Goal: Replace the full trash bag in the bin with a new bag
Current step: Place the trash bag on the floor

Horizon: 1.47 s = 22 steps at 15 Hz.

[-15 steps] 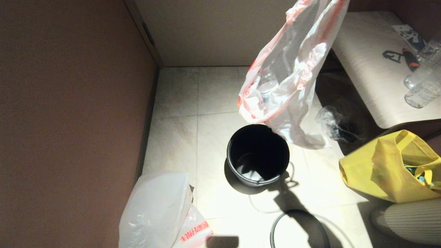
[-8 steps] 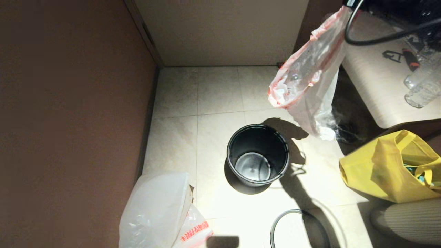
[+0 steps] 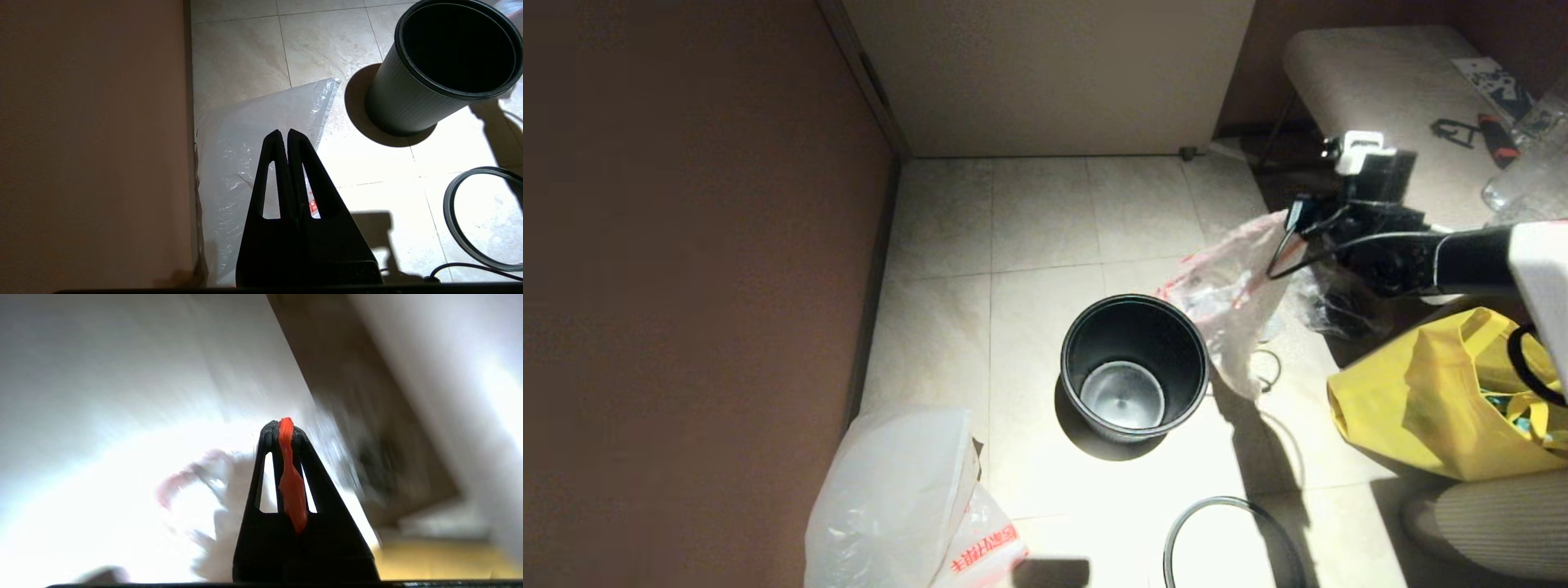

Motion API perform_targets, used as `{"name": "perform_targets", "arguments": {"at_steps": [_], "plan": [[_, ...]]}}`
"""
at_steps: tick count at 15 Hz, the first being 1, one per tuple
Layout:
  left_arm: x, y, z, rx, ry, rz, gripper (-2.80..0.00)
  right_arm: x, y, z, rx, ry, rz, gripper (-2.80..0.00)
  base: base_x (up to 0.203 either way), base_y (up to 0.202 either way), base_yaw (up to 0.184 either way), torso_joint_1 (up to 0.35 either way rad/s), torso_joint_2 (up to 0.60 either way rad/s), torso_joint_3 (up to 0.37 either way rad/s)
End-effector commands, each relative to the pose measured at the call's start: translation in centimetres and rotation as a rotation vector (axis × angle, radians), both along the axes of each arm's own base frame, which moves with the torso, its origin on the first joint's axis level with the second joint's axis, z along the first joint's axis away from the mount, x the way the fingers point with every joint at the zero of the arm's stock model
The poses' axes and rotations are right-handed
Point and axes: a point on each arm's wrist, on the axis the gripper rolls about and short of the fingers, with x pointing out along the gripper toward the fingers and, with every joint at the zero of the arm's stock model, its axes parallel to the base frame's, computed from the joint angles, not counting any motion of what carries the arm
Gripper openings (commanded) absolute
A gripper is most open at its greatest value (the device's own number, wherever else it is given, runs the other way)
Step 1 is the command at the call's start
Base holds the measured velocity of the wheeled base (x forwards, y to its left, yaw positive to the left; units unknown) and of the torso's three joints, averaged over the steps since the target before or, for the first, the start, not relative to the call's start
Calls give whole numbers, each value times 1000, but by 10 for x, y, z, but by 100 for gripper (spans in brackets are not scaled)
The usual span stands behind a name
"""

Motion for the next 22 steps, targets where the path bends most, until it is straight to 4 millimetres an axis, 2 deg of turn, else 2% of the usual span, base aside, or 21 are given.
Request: {"name": "perform_targets", "arguments": {"at_steps": [1, 2, 4, 8, 9, 11, 15, 22], "plan": [[0, 0, 0, 0, 0, 0, -280, 29, -11, -77, -13, 150, -34, -280, 0, 0, 0, 0, 0, 0], [0, 0, 0, 0, 0, 0, -280, 33, -16, -93, -18, 214, -50, -280, 0, 0, 0, 0, 0, 0], [0, 0, 0, 0, 0, 0, -280, 35, -22, -109, -8, 327, -80, -280, 0, 0, 0, 0, 0, 0], [0, 0, 0, 0, 1, 0, -280, 34, -22, -108, 18, 324, -83, -280, 0, 0, 0, 0, 0, 0], [0, 0, 0, 0, 0, 0, -280, 34, -22, -106, 21, 320, -83, 0, 0, 0, 0, 0, 0, 0], [0, 0, 0, 0, 0, 1, -280, 29, -22, -96, 44, 323, -84, 0, 0, 0, 0, 0, 0, 0], [0, 0, 0, 0, 0, 1, -280, 7, -19, -57, 261, 353, 0, 0, 0, 0, 0, 0, 0, 0], [0, 0, 0, 0, 1, 1, -280, -18, -16, -16, 493, 364, 149, 0, 0, 0, 0, 0, 0, 0]]}}
